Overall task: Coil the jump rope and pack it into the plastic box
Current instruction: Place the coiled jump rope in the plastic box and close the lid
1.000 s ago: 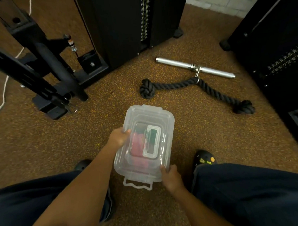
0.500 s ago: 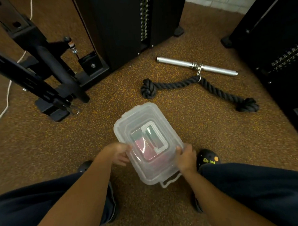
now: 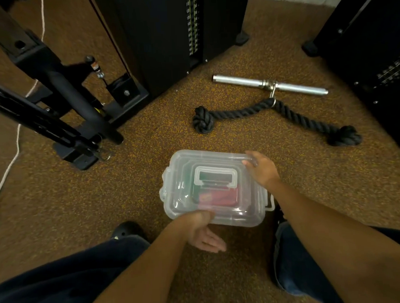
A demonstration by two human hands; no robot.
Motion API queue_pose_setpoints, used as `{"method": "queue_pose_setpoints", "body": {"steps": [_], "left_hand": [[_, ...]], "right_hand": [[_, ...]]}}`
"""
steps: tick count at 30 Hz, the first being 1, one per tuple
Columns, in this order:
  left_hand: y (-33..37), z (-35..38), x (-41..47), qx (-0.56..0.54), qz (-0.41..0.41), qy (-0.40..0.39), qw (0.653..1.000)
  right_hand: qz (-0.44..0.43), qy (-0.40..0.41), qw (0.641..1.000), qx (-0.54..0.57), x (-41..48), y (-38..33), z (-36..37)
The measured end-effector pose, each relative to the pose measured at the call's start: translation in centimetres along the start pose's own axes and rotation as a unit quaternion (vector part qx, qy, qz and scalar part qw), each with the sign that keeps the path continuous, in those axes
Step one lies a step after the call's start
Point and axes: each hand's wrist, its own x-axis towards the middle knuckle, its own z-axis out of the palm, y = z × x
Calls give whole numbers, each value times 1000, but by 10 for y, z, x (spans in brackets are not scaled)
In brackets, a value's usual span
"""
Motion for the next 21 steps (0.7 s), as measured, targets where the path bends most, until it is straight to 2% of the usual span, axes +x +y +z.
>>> {"method": "queue_pose_setpoints", "body": {"steps": [2, 3, 4, 6, 7, 9, 10, 11, 14, 17, 19, 21], "left_hand": [[22, -13, -18, 146, -29, 12, 989], [35, -21, -28, 190, -1, 32, 981], [48, -28, -38, 193, 70, 60, 977], [67, -44, -46, 98, 246, 160, 951], [72, -51, -48, 33, 322, 232, 917], [71, -71, -40, -44, 406, 355, 841], [66, -81, -31, -50, 407, 398, 821], [59, -91, -22, -46, 386, 419, 821], [38, -104, -5, -2, 269, 410, 872], [28, -100, 0, -17, 247, 348, 904], [27, -100, 0, -45, 248, 312, 916], [28, -100, -3, -45, 238, 317, 917]], "right_hand": [[23, 31, 998, 54, -8, 5, 0], [54, 67, 992, 98, -15, 8, 1], [101, 111, 977, 154, -23, 10, 3], [223, 171, 921, 269, -38, 14, 9], [277, 171, 892, 313, -44, 18, 14], [331, 130, 861, 363, -54, 26, 24], [336, 103, 859, 373, -58, 29, 28], [332, 83, 863, 371, -61, 30, 30], [290, 76, 899, 319, -66, 29, 29], [242, 70, 938, 236, -70, 29, 28], [224, 81, 948, 212, -75, 28, 29], [213, 89, 952, 203, -77, 27, 30]]}}
